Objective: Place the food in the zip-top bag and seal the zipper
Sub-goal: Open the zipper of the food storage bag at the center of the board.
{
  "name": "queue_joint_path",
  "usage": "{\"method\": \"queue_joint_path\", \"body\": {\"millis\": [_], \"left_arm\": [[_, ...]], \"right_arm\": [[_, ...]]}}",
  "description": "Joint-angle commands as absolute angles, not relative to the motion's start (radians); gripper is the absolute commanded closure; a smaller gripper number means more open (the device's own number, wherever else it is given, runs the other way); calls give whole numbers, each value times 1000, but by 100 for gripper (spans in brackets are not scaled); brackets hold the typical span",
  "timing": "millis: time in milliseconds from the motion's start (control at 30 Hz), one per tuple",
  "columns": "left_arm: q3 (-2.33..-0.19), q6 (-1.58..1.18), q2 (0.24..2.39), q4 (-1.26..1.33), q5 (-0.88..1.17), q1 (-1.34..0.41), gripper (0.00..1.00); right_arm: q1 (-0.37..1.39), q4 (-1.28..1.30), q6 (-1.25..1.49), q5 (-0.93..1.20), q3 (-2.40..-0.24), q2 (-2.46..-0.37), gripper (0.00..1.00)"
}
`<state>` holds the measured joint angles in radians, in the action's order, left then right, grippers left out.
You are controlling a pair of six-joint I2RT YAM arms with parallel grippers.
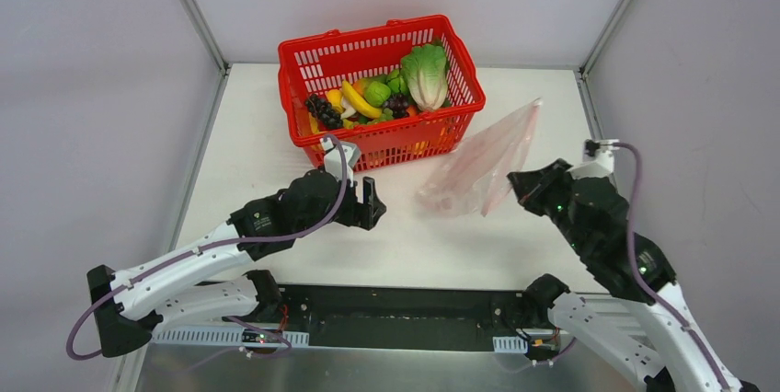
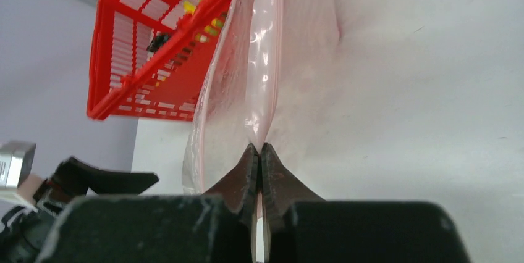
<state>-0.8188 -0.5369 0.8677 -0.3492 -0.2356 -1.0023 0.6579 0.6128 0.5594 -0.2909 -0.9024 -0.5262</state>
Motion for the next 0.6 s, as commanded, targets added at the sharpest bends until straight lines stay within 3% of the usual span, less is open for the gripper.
{"method": "queue_joint_path", "body": {"millis": [0, 100, 233, 400, 567], "left_arm": [[-855, -497, 859, -284, -172, -1011, 23], [-856, -494, 859, -281, -162, -1012, 22], [-850, -499, 870, -256, -138, -1011, 21], [-843, -513, 901, -186, -96, -1011, 21], [-821, -550, 955, -84, -68, -1013, 20]], "right_arm": [[654, 886, 469, -601, -1119, -579, 100], [654, 953, 403, -569, -1246, -641, 100], [653, 1067, 330, -326, -1316, -848, 100], [657, 904, 328, -66, -1115, -1010, 100], [659, 651, 406, 70, -946, -993, 100]]}}
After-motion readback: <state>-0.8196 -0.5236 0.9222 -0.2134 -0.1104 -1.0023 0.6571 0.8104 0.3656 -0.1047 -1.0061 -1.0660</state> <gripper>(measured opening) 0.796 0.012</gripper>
